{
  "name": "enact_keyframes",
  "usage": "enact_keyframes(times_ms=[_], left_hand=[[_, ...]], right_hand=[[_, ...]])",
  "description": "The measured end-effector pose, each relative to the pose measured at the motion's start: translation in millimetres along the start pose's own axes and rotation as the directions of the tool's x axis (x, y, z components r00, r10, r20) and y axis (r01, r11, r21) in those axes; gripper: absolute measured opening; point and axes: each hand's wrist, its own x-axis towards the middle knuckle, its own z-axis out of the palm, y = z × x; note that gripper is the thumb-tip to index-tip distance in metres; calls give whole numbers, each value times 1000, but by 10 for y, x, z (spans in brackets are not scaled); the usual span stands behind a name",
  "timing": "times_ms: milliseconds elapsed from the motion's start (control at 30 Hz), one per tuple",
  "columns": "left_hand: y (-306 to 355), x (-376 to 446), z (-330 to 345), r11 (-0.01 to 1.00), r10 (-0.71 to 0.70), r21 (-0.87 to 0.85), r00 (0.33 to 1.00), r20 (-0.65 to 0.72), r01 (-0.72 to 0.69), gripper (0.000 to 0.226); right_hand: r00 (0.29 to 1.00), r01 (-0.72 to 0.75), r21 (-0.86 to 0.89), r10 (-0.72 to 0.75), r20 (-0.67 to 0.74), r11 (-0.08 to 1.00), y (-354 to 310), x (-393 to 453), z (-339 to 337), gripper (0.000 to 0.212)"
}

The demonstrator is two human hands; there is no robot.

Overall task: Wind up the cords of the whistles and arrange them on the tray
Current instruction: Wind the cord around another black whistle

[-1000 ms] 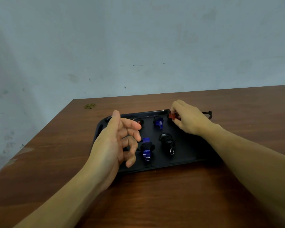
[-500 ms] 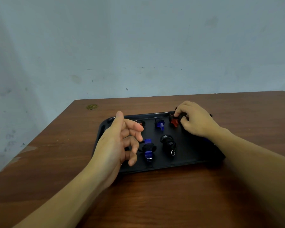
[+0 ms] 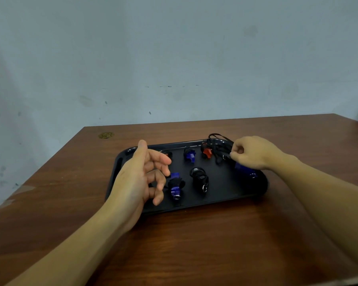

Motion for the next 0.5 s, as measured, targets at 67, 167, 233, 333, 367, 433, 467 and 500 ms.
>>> enact_keyframes(times_ms=[67,167,233,333,367,433,467,500], left_hand=[[12,-2,22,1000,-2,-7,1000,-4,2,61],[15,2,31,1000,-2,2,1000,-18,2,61],[6,5,18,1000,1,10,1000,-22,-1,62],[-8,12,-5,1000,1,12,1000,-25,-1,62],[-10,18,-11,1000,2,12,1000,-25,-1,61],[-17,30,-15,1000,1,17,1000,-25,-1,61],[-20,37,-18,1000,-2,21,1000,-25,2,61],[-31,45,-24,1000,-6,23,1000,-23,7,61]], right_hand=[[1000,1,-7,-1,20,1000,-11,-33,-10,16],[1000,22,-27,-22,16,999,-31,-51,-18,21],[999,52,-68,-52,-2,996,-18,-32,5,27],[996,86,-52,-86,-10,995,3,-30,54,30],[997,77,-8,-77,-19,997,8,-40,51,27],[996,47,94,-39,-78,994,24,-71,11,19],[991,47,122,-31,-126,991,33,-83,-22,17],[985,41,139,-16,-174,989,51,-79,-44,17]])
